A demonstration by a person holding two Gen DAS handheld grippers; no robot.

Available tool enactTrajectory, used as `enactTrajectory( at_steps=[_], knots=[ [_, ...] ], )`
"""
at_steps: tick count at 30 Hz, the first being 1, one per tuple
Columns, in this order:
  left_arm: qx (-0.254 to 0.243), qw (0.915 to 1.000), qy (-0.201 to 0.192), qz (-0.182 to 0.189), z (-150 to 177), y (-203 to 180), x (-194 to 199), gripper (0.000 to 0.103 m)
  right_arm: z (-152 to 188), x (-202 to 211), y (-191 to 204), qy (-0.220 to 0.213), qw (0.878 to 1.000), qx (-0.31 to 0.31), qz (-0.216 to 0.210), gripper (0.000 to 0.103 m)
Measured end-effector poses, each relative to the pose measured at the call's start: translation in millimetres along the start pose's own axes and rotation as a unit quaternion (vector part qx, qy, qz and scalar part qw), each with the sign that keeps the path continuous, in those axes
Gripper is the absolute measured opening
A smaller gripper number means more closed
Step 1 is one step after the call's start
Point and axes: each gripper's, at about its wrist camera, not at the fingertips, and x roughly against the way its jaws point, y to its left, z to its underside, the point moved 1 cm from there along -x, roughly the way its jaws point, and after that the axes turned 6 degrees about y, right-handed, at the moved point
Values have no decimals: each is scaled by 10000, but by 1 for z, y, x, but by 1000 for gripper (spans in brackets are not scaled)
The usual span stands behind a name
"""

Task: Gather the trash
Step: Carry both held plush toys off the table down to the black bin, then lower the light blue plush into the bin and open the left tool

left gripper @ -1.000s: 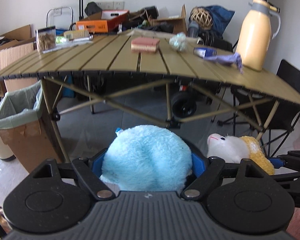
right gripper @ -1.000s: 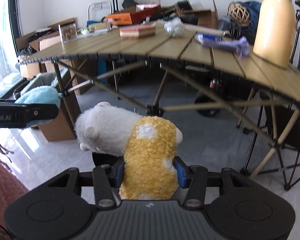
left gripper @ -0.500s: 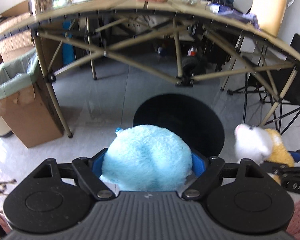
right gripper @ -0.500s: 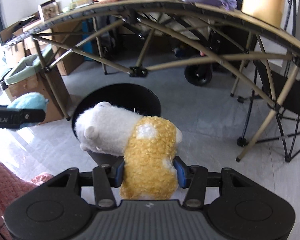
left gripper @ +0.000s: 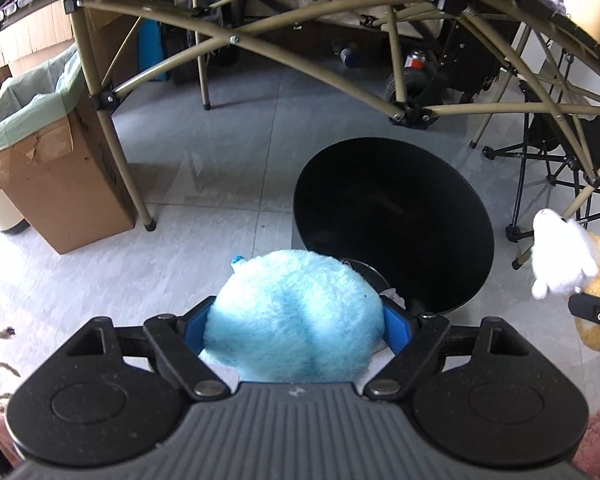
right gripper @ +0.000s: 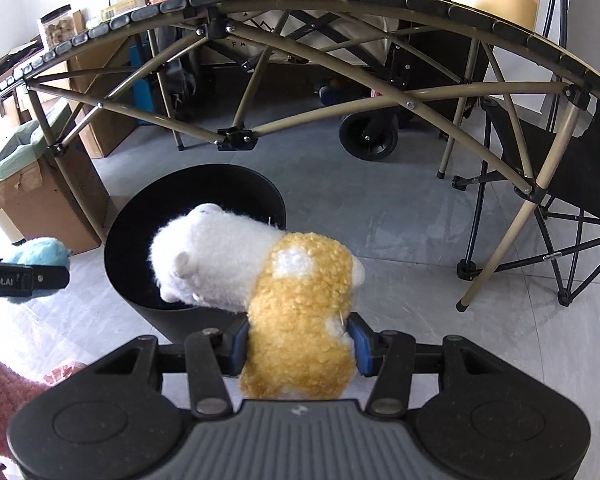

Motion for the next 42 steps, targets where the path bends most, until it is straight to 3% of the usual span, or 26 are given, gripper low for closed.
enactTrajectory(
  at_steps=[13,28,42],
  knots=[
    [-49,9994,323,-57,-10,-7,-16,83,-11,-7,-16,-20,9993,-360,123,49],
    [-369,9978,545,70,-34,-50,-36,83,-31,-21,-31,-46,9973,-638,358,49],
    [-336,9972,631,233,-69,-88,-58,83,-43,-30,-45,-87,9951,-885,430,49]
  ],
)
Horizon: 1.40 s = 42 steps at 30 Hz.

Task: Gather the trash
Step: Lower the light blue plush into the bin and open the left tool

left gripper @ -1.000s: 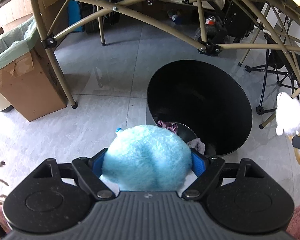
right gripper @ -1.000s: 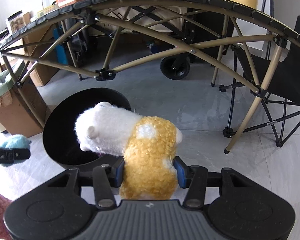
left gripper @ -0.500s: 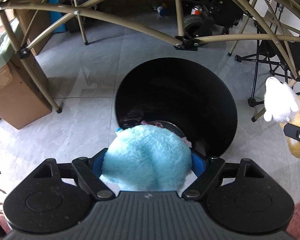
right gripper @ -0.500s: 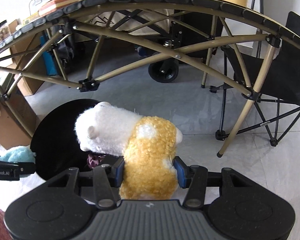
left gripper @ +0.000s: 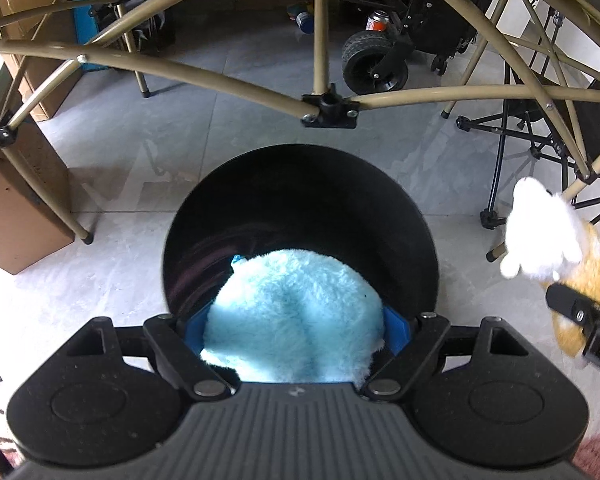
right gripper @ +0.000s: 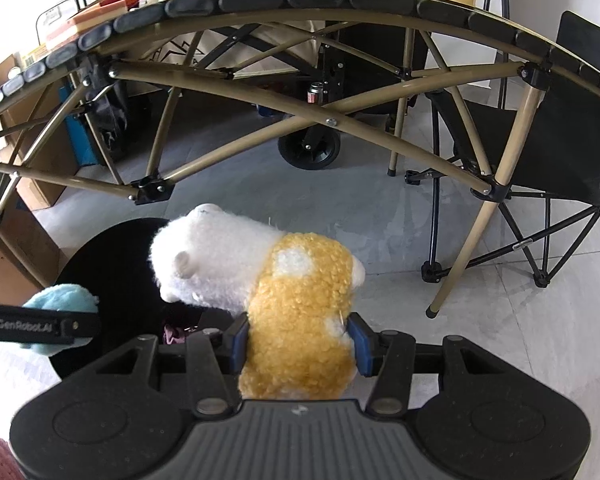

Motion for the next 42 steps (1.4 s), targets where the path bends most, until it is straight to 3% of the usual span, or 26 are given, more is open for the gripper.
enactTrajectory(
  at_steps=[26,30,32,33,42],
  knots=[
    [569,9942,895,-179,-27,-11,-60,84,7,-6,-14,76,9995,-122,281,49],
    [506,9941,943,-176,-27,-13,-61,88,7,-6,-14,74,9995,-111,289,49],
    [472,9943,945,-165,-27,-14,-61,95,7,-5,-14,67,9995,-103,289,49],
    [495,9943,933,-167,-27,-14,-61,103,7,-5,-14,61,9995,-102,291,49],
    [504,9938,949,-283,-24,-14,-60,103,8,-4,-15,32,9995,-114,297,49]
  ],
)
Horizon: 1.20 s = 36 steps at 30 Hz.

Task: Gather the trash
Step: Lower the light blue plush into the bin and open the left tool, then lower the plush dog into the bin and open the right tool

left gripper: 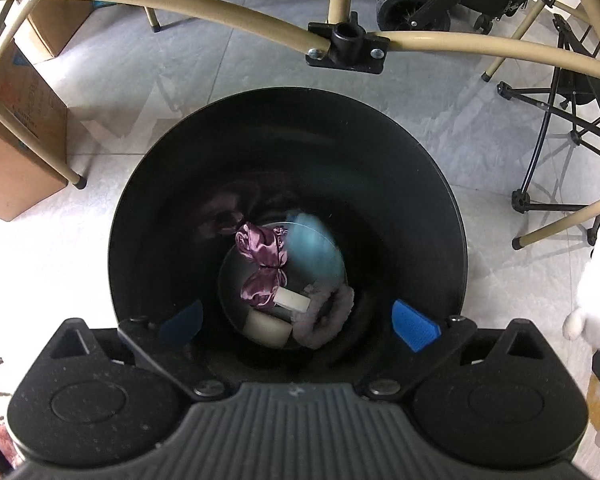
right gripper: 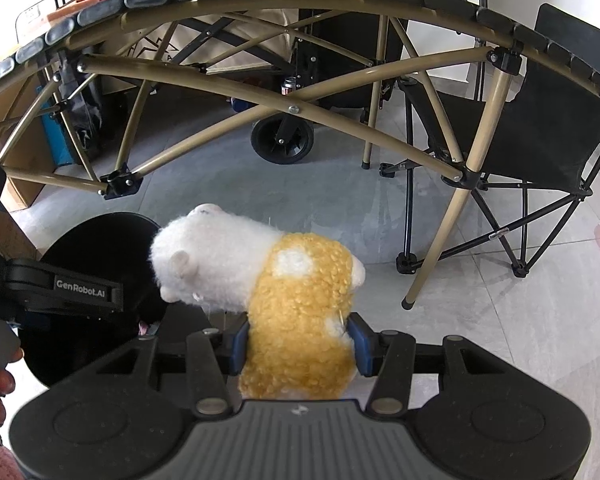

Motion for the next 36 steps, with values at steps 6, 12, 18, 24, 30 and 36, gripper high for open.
enactTrajectory(
  at_steps=[6,12,18,24,30,36],
  knots=[
    [-27,10000,-10,9,3,3,3,103,0,1,1,-21,10000,4,0,49],
    [-57,9999,-109,41,7,8,11,103,0,3,4,-69,10000,45,-31,49],
    [-106,9997,-224,66,14,17,24,103,-1,6,11,-117,9998,144,-88,49],
    [-104,9991,-400,130,21,32,40,103,-1,11,23,-173,9994,269,-157,49],
    [44,9982,-600,59,27,57,55,103,-4,13,46,-176,9983,495,-265,49],
    [119,9971,-756,59,36,86,70,103,-6,11,79,-123,9959,801,-403,49]
  ],
)
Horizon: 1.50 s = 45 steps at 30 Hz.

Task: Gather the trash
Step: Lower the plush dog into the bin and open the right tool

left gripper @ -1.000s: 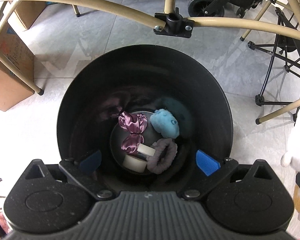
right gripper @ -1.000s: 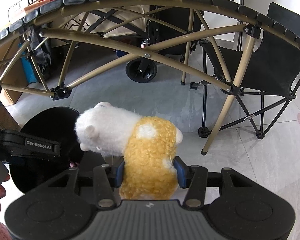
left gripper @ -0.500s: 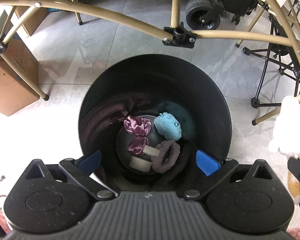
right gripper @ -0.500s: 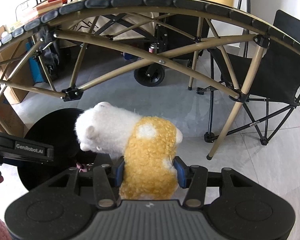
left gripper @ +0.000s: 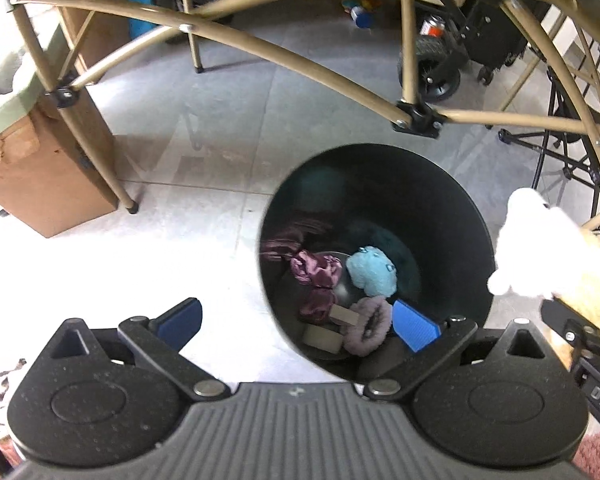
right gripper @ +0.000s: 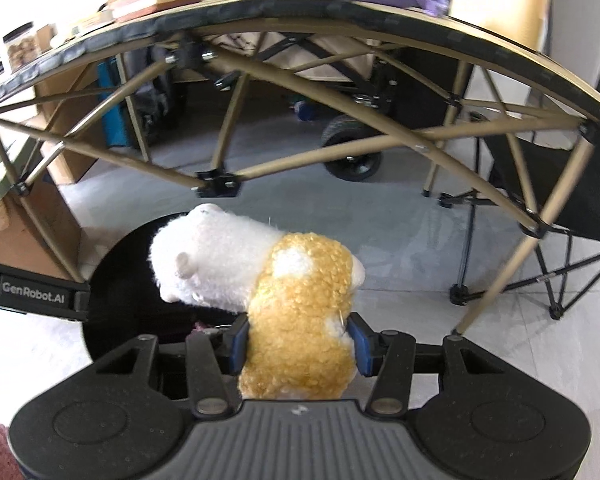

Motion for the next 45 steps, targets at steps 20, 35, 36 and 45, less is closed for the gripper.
enactTrajectory(
  at_steps=[20,35,36,45],
  knots=[
    [709,9974,101,-123,9,83,-5,103,-24,-58,81,1042,9934,342,-343,49],
    [813,9957,381,-241,9,95,-25,103,-36,-106,106,1717,9835,470,-327,51],
    [816,9956,388,-247,8,95,-26,103,-36,-106,107,1741,9830,474,-324,53],
    [845,9948,427,-366,9,99,-29,103,-37,-111,105,1916,9805,364,-251,99]
  ],
)
